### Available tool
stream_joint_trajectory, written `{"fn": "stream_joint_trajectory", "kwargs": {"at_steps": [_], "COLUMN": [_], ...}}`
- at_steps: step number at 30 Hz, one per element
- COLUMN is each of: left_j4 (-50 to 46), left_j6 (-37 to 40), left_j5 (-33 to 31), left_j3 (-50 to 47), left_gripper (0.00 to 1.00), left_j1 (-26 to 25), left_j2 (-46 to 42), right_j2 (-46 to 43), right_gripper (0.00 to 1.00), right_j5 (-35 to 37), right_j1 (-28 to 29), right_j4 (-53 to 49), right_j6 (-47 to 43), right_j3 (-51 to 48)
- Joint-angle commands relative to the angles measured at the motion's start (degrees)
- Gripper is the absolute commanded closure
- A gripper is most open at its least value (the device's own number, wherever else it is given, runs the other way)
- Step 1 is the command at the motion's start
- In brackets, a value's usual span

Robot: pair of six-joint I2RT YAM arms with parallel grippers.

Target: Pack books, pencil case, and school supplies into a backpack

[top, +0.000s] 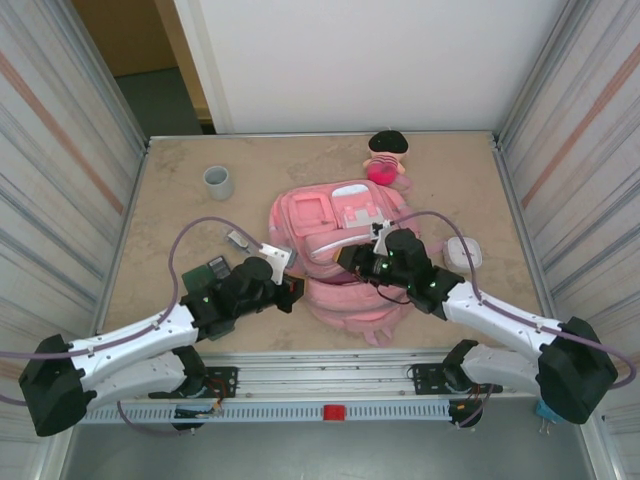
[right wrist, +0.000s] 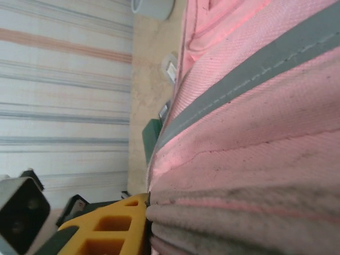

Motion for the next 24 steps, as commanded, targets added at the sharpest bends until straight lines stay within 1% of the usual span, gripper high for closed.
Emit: {"fn": "stream_joint_trajectory", "kwargs": {"at_steps": [1,4,8,11,15,18,19,21,24], "left_j4": [-0.29,0.44,4.05,7.07,8.21,8.83,9.35,9.79,8.82], "left_j6": [2.00,2.83,6.47,8.77,11.37,12.01,12.01,11.32,9.43], "left_j5": [-5.23,-3.58,-1.29,0.91,1.06,0.37,0.35,0.39,2.16], "left_j3": [0.06,-1.00,-0.83,0.46,3.75,5.67,6.12,7.18,8.45], "left_gripper": [1.00,1.00,1.00,1.00,1.00,1.00,0.99,0.91,0.73], "left_j1": [2.56,6.84,11.94,16.17,20.75,23.02,23.49,23.87,23.84], "left_j2": [-1.35,-0.88,1.55,5.44,13.07,17.68,18.80,19.98,19.50], "right_j2": [-1.51,-3.51,-6.95,-8.41,-8.59,-8.84,-8.90,-8.62,-7.30], "right_gripper": [0.86,0.91,0.92,0.93,0.93,0.93,0.93,0.92,0.88], "right_j5": [-5.49,-9.64,-13.90,-16.56,-20.30,-19.58,-18.38,-15.18,-9.31], "right_j1": [-2.22,-3.24,-4.09,-4.67,-5.45,-6.13,-6.38,-6.70,-7.23], "right_j4": [-0.59,-6.20,-10.30,-12.50,-15.40,-16.84,-17.27,-17.53,-16.58], "right_j6": [-4.47,-8.11,-10.53,-11.97,-14.23,-15.01,-15.06,-14.87,-14.84], "right_j3": [3.45,5.90,8.08,9.65,12.52,14.12,14.38,14.19,12.94]}}
